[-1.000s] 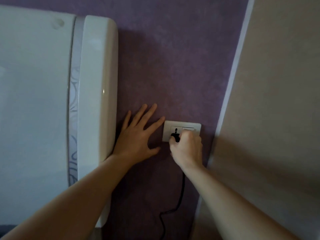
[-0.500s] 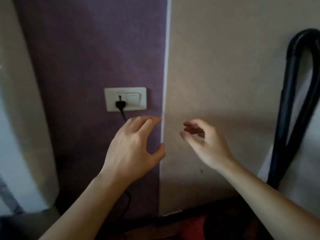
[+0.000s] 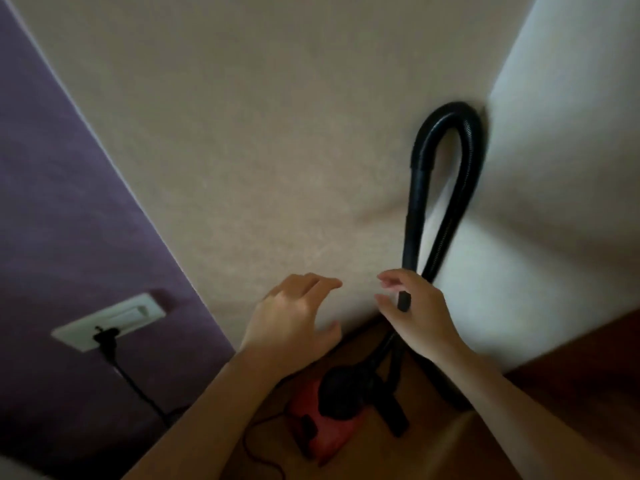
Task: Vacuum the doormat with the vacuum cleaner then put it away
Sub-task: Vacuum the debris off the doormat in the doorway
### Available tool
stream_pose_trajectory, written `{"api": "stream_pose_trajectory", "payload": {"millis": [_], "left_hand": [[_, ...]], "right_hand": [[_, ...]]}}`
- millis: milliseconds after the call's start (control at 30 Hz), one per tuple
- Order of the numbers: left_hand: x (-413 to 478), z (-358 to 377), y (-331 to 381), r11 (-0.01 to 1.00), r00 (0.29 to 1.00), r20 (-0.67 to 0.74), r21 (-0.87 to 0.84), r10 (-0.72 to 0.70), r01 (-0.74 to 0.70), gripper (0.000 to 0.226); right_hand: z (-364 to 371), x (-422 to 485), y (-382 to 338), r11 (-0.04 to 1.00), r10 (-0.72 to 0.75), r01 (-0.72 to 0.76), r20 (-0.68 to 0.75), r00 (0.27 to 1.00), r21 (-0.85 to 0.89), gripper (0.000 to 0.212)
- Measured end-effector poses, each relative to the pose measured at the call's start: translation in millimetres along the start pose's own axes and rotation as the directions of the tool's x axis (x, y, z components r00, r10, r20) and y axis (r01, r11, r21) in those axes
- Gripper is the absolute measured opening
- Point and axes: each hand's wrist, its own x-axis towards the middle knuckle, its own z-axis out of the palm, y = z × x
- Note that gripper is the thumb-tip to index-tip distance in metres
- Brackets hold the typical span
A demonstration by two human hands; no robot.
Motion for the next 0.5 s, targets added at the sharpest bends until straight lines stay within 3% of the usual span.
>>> {"api": "stream_pose_trajectory", "payload": {"millis": [100, 200, 267, 500], "left_hand": [[28.7, -39.2, 48.1, 0.998, 0.992, 0.121, -0.065, 0.017, -0.009, 0.050], [52.9, -79.6, 90.6, 0.995, 0.925, 0.378, -0.076, -0.024, 0.057, 0.053], [68.9, -100.7, 105.1, 1.000, 0.880, 0.475, -0.010, 0.002, 0.002, 0.055], [133.5, -110.5, 97.0, 0.957, 0.817, 0.557, 0.128, 0.147, -0.259, 0.054]], "right_hand": [[-60.0, -6.5, -30.8, 0.996, 0.070, -0.068, 0.042, 0.997, -0.058, 0.033], [-111.0, -16.7, -57.2, 0.986, 0.144, -0.138, 0.060, 0.988, -0.093, 0.035], [-137.4, -22.2, -68.9, 0.979, 0.188, -0.181, 0.069, 0.980, -0.095, 0.034], [-174.8, -19.2, -64.2, 0.966, 0.256, -0.253, 0.053, 0.965, -0.055, 0.039]]}}
